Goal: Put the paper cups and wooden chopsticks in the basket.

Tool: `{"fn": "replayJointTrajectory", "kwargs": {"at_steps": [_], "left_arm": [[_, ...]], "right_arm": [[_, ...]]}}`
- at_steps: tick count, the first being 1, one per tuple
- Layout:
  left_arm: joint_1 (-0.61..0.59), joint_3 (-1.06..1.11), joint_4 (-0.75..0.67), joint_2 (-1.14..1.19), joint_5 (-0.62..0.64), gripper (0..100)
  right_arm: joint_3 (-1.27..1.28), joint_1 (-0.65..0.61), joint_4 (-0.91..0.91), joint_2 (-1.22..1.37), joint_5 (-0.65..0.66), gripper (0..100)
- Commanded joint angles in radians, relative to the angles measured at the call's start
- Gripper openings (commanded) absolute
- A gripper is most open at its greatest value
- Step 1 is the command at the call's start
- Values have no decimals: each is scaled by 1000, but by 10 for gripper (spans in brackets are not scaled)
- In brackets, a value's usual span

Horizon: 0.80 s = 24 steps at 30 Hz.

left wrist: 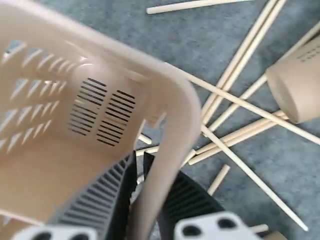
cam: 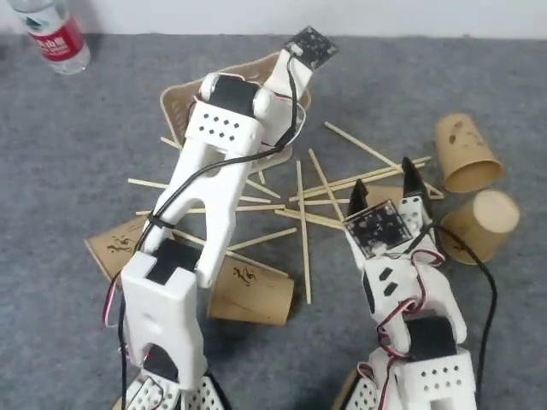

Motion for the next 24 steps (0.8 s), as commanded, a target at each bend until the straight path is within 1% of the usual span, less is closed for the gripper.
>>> {"fn": "replayJointTrajectory", "kwargs": {"at_steps": [1, 3, 6, 13, 16, 19, 24], "left_arm": [[-9, -5, -9, -28, 8, 12], [-14, -25, 11, -29, 6, 12], [-14, -120, 57, -28, 6, 13], [-12, -469, 204, -18, 6, 13], [-12, -466, 203, -28, 6, 13], [-11, -414, 203, -23, 6, 13], [-5, -338, 172, -17, 5, 13]], "right_arm": [[-86, 30, -7, -12, 6, 246], [-94, 35, -7, -10, 6, 246], [-126, 38, -7, 35, -6, 246], [-379, 68, 2, 357, -138, 246], [-491, 94, 48, 493, -176, 246], [-594, 127, 111, 595, -212, 246], [-631, 168, 119, 638, -222, 246]]}}
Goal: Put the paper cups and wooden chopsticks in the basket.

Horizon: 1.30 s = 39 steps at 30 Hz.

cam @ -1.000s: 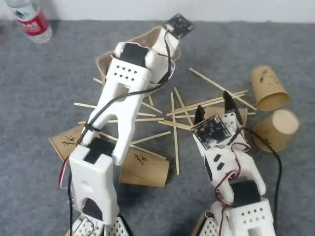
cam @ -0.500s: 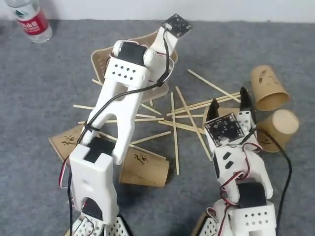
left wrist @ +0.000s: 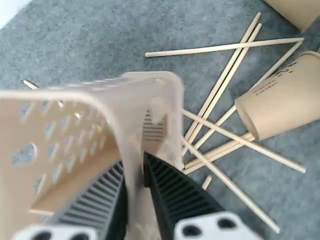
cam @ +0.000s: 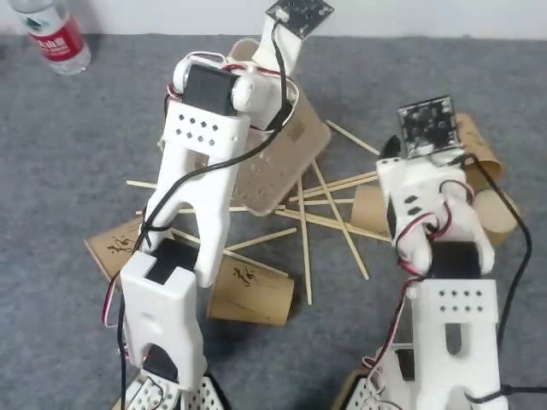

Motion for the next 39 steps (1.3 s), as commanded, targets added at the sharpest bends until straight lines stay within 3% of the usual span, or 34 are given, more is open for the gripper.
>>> {"fn": "replayJointTrajectory", "kwargs": {"at_steps": [1, 12, 17, 22, 24, 29, 36, 39], "left_arm": [[0, 31, -9, -18, -2, 13], [120, 183, -25, -28, -2, 13], [121, 168, -21, -28, 0, 24], [138, 139, 29, -31, 32, 275], [138, 87, 29, -31, 40, 324], [143, -76, 31, -68, 41, 318], [152, -61, 31, -222, 40, 318], [97, -68, 29, -325, 51, 317]], "right_arm": [[-69, 16, 5, 7, -11, 246], [-69, 18, 4, 8, -17, 246], [-69, 82, 5, 8, -17, 246], [-72, 116, 7, 8, -18, 246], [-72, 116, 10, 8, -18, 246], [-68, 134, 5, 18, -18, 246], [-74, 185, 13, 10, -17, 245], [-97, 177, 117, 8, -14, 245]]}}
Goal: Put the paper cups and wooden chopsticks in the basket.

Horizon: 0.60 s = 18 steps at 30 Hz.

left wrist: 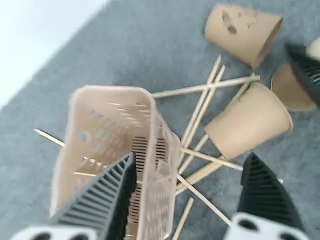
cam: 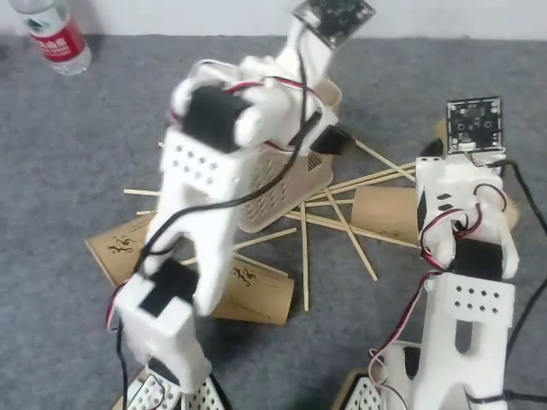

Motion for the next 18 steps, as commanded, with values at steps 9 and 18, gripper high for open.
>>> {"fn": "replayJointTrajectory", "kwargs": {"at_steps": [9, 18], "left_arm": [[-494, 213, 34, -502, 242, 317], [-735, 1038, -84, -980, 173, 317]], "right_arm": [[-190, -61, 400, 4, -11, 245], [-26, -96, 397, 5, -12, 245]]}}
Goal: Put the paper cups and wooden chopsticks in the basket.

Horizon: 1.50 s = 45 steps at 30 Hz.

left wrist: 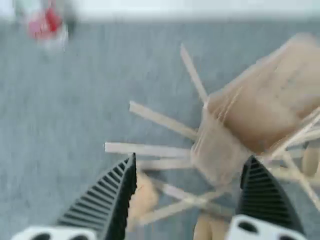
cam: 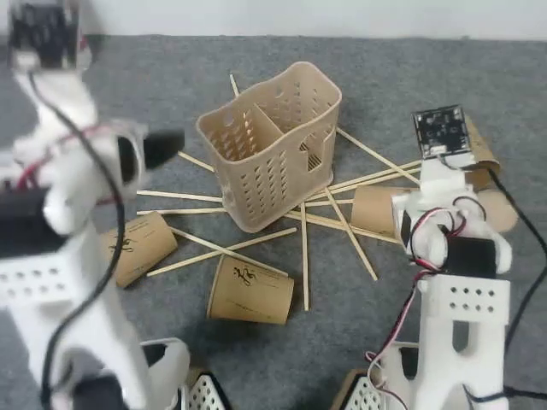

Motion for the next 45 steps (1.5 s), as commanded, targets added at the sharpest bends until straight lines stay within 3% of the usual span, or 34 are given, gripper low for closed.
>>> {"fn": "replayJointTrajectory", "kwargs": {"at_steps": [1, 6, 11, 17, 25, 27, 35, 45], "left_arm": [[-110, 389, -117, -308, -34, 317], [-133, 714, -258, -618, -34, 317], [-133, 951, -296, -804, -20, 317], [-186, 986, -350, -867, -15, 317], [-184, 1053, -417, -789, -14, 317], [-184, 1063, -427, -770, -14, 317], [-189, 1099, -439, -755, 49, 317], [-189, 1273, -603, -755, 49, 317]], "right_arm": [[38, -8, -42, 2, -12, 245], [91, -7, -107, 54, -9, 245], [58, 54, -191, 266, -14, 245], [-2, 48, -208, 435, -9, 242], [-2, 41, -274, 499, -6, 73], [-2, 24, -274, 490, -5, 7], [-2, -85, -234, 312, 40, 9], [-32, -114, -145, -22, 78, 9]]}}
